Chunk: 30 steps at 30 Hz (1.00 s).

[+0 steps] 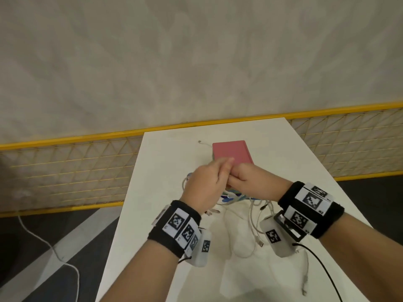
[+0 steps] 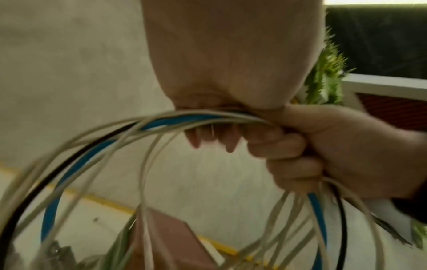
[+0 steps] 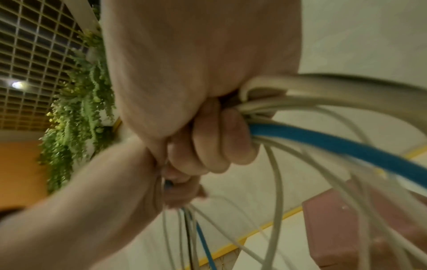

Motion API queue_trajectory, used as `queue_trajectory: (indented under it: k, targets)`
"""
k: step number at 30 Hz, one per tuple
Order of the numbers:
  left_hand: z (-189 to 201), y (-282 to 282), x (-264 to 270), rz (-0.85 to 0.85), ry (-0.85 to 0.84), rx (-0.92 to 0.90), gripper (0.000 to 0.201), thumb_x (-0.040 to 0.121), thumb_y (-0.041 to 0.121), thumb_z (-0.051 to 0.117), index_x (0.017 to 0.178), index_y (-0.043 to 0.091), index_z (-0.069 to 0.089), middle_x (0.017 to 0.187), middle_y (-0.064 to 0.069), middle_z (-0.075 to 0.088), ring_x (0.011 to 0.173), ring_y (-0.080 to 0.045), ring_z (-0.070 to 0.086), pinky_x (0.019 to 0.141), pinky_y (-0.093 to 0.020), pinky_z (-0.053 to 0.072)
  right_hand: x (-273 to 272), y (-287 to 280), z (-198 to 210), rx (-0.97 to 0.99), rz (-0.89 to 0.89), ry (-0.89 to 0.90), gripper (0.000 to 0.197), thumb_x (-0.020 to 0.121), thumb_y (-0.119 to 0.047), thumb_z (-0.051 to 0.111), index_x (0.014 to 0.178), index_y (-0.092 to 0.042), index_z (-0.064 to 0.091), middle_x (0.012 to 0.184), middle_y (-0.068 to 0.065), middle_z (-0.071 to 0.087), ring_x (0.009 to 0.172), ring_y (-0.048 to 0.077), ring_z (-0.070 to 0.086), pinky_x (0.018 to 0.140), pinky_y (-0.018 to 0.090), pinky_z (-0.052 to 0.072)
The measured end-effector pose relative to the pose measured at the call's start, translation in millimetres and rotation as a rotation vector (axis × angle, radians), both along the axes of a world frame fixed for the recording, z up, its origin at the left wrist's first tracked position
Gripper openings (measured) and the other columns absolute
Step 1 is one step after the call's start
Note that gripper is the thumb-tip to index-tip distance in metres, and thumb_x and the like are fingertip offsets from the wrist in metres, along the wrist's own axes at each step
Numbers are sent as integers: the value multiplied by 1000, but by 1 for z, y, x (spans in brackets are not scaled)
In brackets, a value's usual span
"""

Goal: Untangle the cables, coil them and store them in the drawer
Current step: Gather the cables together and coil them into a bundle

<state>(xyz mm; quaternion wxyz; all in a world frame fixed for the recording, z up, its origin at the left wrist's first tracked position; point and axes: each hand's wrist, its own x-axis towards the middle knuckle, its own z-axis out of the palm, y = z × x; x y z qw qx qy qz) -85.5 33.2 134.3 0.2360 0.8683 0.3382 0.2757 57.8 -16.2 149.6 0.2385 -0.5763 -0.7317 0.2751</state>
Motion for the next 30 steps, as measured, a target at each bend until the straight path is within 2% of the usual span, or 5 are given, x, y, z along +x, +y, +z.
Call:
queue_trajectory:
  k: [12,17,21,26,30]
  targets:
    - [11,25,-15,264,-215,46,20,102,22,36,118,24,49,46,7,36,41,-13,37,46,-34,30,63,-15,-49,22,-63,-253,15,95,-13,40,106,-15,50,89,7,61,75,27,57,68,40,49]
    - [14,29,-20,281,-233,12,20,103,22,34,117,27,47,48,3,36,42,-17,36,46,-41,32,82,-13,-66,0,-72,-489,75,72,8,49,141,-15,31,139,4,38,122,23,45,95,32,39]
    - [14,32,-16,292,-218,10,20,103,21,34,118,23,48,47,3,36,42,-18,37,48,-36,29,63,-12,-39,-33,-43,-85,123,70,-40,80,149,-34,-14,158,-14,-11,145,3,1,114,27,17]
    - [23,18,2,200,-291,-14,19,102,19,37,115,22,52,48,7,37,40,-10,36,47,-32,28,10,9,-22,110,-43,304,53,88,-21,65,137,-25,43,123,-7,60,112,-1,57,96,22,46]
    - [37,39,-21,302,-579,-138,18,103,17,38,108,22,54,61,2,38,47,-9,32,48,-28,34,24,6,-41,75,-122,148,21,100,-19,43,118,-23,53,84,-3,63,73,7,62,67,30,54]
